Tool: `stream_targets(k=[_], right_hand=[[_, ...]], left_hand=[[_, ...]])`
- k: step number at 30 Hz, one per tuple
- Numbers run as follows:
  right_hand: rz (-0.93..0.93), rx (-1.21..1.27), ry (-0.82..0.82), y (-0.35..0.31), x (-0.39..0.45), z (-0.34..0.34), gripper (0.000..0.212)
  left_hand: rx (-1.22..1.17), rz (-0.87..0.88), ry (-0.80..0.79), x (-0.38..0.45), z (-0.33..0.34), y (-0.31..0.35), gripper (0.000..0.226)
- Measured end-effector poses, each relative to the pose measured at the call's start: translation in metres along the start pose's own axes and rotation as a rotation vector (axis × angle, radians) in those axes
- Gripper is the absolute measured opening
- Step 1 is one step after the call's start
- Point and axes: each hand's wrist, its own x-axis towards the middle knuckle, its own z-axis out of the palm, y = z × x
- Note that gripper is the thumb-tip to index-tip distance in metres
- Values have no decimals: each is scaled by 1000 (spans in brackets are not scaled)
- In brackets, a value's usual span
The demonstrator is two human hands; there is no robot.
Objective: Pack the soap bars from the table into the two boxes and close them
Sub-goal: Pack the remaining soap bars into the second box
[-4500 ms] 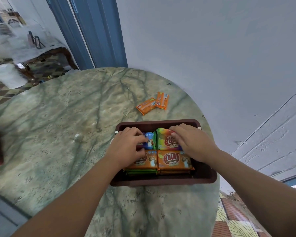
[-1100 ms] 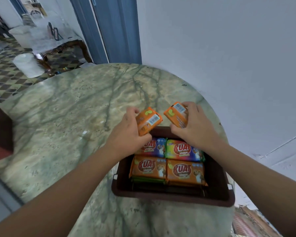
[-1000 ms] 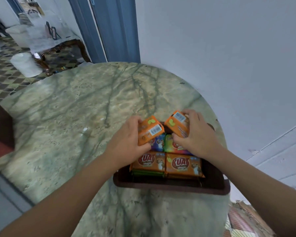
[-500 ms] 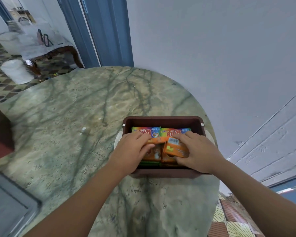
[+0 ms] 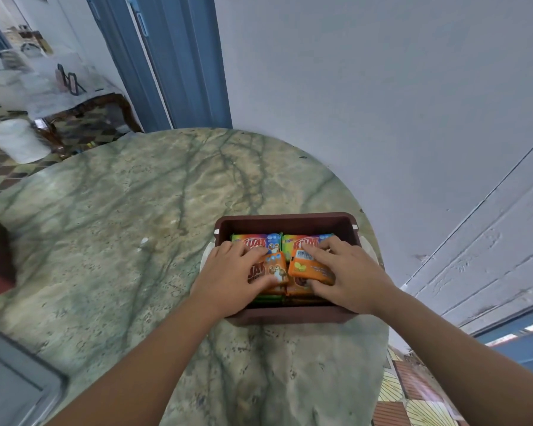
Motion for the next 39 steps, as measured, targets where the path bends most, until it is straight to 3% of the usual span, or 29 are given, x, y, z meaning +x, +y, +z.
stream_targets(k=[3,8,14,19,29,36,39], right_hand=[[-30,3,18,1,1,2,67],[-45,95,25,-4,0,-2,48],[60,270,5,-4,-1,-5,47],[23,151,-86,-6,9,-6,47],[23,10,-71,-5,9,-1,84],[95,184,-51,-9,7,-9,48],[159,416,82,-12,6,-13,43]], left_hand=[[18,20,-103,2,-2,-2,83],[33,36,-114,4,-3,-2,78],[11,42,-109,3,-5,-1,73],[-2,35,-115,2,-4,-1,69],[-23,18,-105,1,-5,-1,69],[-2,25,-118,3,-8,1,70],[1,25,-114,3,-6,-1,70]])
